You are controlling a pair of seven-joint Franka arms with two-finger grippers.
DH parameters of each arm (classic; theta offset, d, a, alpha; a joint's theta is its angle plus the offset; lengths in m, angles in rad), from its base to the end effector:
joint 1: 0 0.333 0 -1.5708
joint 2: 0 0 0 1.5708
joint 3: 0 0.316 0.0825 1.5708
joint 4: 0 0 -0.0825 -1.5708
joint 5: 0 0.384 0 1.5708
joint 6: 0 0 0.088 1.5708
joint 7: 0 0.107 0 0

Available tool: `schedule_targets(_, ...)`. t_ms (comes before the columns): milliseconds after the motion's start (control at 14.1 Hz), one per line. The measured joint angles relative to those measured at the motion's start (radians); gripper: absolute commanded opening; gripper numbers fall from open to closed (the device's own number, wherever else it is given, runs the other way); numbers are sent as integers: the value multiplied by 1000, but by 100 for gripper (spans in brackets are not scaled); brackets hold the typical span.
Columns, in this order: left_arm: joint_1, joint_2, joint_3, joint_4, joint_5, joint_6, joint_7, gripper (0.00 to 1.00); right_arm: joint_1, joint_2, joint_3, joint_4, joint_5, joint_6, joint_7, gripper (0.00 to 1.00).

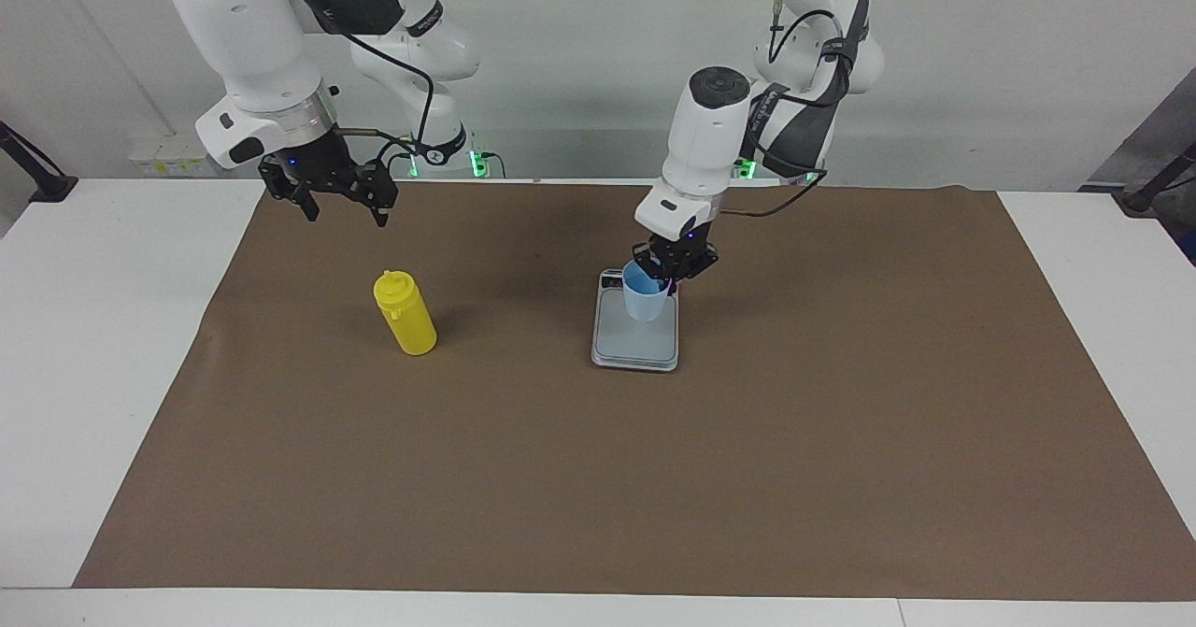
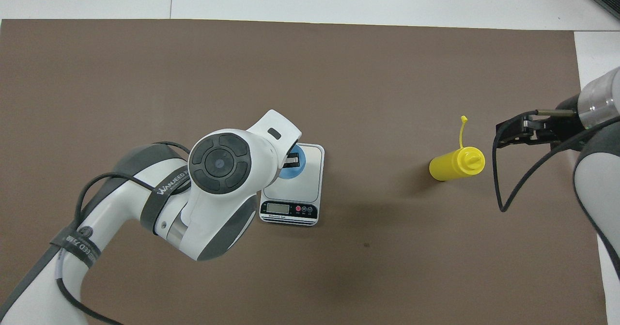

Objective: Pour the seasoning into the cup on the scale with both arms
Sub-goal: 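Lift the blue cup with the left gripper and carry it over the scale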

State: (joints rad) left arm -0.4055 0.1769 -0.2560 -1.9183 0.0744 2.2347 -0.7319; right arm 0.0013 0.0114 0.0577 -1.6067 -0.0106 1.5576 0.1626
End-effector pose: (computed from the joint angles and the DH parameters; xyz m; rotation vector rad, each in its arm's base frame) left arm 0.4881 -0.3694 0.4183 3.0552 0.0548 0.1886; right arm 0.5540 0.0314 0.6002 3.1195 -0.1614 -0.0922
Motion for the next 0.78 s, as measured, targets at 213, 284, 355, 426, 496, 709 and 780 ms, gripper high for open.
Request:
schedule_targets(213,-6,11,0,-10,10,13,-5,0,0,0,0,0,0,0,0,100)
schedule_targets(284,-7,11,0,-22,13,25,-6,0,0,0,0,0,0,0,0,100)
schedule_targets(355,-7,11,0,-33,14,35,-6,0,0,0,0,0,0,0,0,100)
schedule_targets(426,-7,11,1,-41,15,43,-6,0,0,0,0,0,0,0,0,100)
schedule_targets(496,-7,11,1,-48,15,50,-6,0,0,0,0,0,0,0,0,100)
schedule_targets(709,-7,11,1,-59,16,62,-6,9,0,0,0,0,0,0,0,100)
schedule_targets(780,-7,12,1,-62,16,67,-6,40,0,0,0,0,0,0,0,100)
